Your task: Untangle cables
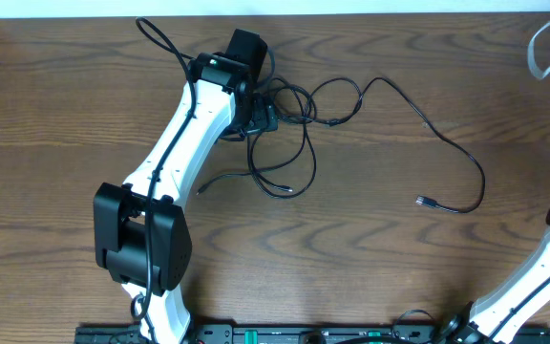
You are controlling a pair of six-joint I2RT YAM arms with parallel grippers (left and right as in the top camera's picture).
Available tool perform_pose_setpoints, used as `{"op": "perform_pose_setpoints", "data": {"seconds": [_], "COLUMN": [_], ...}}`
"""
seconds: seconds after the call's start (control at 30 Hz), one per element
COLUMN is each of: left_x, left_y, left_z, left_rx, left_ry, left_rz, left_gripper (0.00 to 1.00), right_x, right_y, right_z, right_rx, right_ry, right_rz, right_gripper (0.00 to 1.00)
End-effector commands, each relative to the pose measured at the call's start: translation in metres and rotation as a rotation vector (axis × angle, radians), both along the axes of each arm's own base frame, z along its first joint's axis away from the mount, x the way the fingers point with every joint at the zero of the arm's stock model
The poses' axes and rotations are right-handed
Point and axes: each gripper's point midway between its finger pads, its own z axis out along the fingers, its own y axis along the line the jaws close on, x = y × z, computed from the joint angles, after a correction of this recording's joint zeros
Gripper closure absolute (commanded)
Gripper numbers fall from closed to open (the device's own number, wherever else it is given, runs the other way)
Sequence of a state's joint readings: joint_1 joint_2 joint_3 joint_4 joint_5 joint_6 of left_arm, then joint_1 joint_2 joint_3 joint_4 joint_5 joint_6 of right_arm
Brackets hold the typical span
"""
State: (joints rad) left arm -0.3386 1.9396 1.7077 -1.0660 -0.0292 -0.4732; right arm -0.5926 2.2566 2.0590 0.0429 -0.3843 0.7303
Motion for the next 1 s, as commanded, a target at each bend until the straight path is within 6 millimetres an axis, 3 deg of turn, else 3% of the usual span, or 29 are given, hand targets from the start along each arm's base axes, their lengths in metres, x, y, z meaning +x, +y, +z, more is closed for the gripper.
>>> {"op": "perform_pose_setpoints", "data": {"seconds": [0.0, 0.13, 0.33, 0.43, 0.53, 0.63, 0.7, 0.87, 0.97], "left_x": [0.0, 0.0, 0.0, 0.0, 0.0, 0.0, 0.0, 0.0, 0.0], "left_y": [0.002, 0.002, 0.002, 0.002, 0.002, 0.002, 0.002, 0.002, 0.002], "left_z": [-0.006, -0.006, -0.006, -0.006, -0.006, -0.006, -0.006, -0.006, -0.006], "left_rx": [0.015, 0.015, 0.015, 0.015, 0.015, 0.015, 0.015, 0.015, 0.015], "left_ry": [0.014, 0.014, 0.014, 0.014, 0.014, 0.014, 0.014, 0.014, 0.014], "left_rz": [0.001, 0.001, 0.001, 0.001, 0.001, 0.001, 0.001, 0.001, 0.001], "left_gripper": [0.05, 0.05, 0.05, 0.05, 0.05, 0.05, 0.05, 0.05, 0.05], "right_x": [-0.011, -0.01, 0.001, -0.001, -0.004, -0.009, -0.013, -0.034, -0.04], "right_y": [-0.024, -0.033, -0.035, -0.035, -0.033, -0.029, -0.026, -0.007, 0.008], "right_z": [0.042, 0.021, -0.053, -0.088, -0.111, -0.121, -0.127, -0.151, -0.147], "right_rx": [-0.066, -0.087, -0.056, -0.035, -0.047, -0.061, -0.049, 0.005, -0.016], "right_ry": [-0.057, 0.002, 0.155, 0.241, 0.319, 0.37, 0.407, 0.556, 0.592], "right_rz": [-0.145, -0.19, -0.168, -0.157, -0.136, -0.114, -0.106, -0.053, 0.025], "right_gripper": [0.99, 0.99, 0.99, 0.81, 0.34, 0.07, 0.01, 0.01, 0.01]}}
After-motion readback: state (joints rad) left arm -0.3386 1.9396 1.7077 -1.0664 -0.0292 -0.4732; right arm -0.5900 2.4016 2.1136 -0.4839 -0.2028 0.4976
